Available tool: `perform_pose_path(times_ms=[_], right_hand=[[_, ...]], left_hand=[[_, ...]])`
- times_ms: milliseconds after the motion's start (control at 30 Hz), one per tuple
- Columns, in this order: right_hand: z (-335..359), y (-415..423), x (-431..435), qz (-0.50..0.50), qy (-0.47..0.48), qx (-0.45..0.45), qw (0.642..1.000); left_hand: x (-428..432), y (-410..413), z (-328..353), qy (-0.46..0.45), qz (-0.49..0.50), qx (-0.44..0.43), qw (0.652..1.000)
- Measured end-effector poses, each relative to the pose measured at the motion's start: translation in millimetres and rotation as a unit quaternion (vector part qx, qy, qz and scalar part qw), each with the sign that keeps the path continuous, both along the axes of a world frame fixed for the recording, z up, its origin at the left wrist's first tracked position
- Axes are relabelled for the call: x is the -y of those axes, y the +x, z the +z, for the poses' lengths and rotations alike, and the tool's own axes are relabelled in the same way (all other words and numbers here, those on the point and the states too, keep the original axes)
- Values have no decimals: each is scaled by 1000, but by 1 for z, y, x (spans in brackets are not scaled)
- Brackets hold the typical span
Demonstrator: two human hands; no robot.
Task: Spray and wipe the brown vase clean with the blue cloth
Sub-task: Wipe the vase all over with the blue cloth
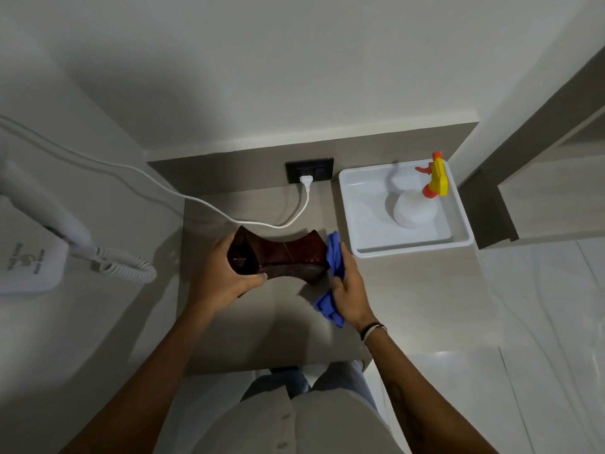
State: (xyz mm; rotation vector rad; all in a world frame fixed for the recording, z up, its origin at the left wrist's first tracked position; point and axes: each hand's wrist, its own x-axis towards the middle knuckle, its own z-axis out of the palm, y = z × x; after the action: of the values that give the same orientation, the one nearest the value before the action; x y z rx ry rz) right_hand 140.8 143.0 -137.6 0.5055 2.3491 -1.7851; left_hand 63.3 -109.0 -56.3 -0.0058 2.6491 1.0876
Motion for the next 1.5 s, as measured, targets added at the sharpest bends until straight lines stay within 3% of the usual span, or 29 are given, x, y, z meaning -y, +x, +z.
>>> perform_pose_path(times_ms=[100, 200, 367, 500, 600, 733, 800, 867, 933, 1033, 1100, 1167, 1233, 1367, 1500], right_hand=[[7, -7, -2, -64, -87, 35, 994], [11, -18, -2, -99, -115, 53, 987], [14, -27, -3, -117, -135, 79, 981], [26, -18, 11, -94, -10, 35, 995], [33, -3, 38, -47, 74, -66, 994], [50, 12, 91, 171, 62, -159, 970], [35, 18, 95, 238, 134, -189, 943], [19, 16, 72, 232, 238, -173, 927], [8, 15, 39, 208, 317, -87, 921], [14, 12, 41, 156, 258, -48, 952], [30, 14, 77, 188, 168, -107, 962], [35, 21, 103, 228, 132, -171, 949], [27, 17, 92, 225, 136, -172, 949], [2, 18, 28, 149, 230, -53, 960], [28, 17, 71, 190, 116, -135, 965]], left_hand=[[2, -1, -3, 57, 37, 56, 996], [4, -6, -7, 103, 42, 116, 987], [17, 4, -8, 73, -76, 172, 979], [16, 16, -14, -26, -71, 87, 993], [11, 17, -12, -39, -78, -12, 996], [3, 15, -8, -41, -79, -49, 995], [5, 15, -7, -76, -98, -64, 990], [10, 18, -5, -120, -100, -64, 986], [11, 21, -3, -139, -98, -68, 983], [1, 19, 2, -141, -94, -65, 983], [-4, 16, 5, -139, -97, -52, 984], [-3, 16, 7, -130, -99, -48, 985], [3, 17, 8, -147, -100, -48, 983], [0, 21, 11, -162, -99, -58, 980], [-14, 15, 17, -149, -109, -56, 981]])
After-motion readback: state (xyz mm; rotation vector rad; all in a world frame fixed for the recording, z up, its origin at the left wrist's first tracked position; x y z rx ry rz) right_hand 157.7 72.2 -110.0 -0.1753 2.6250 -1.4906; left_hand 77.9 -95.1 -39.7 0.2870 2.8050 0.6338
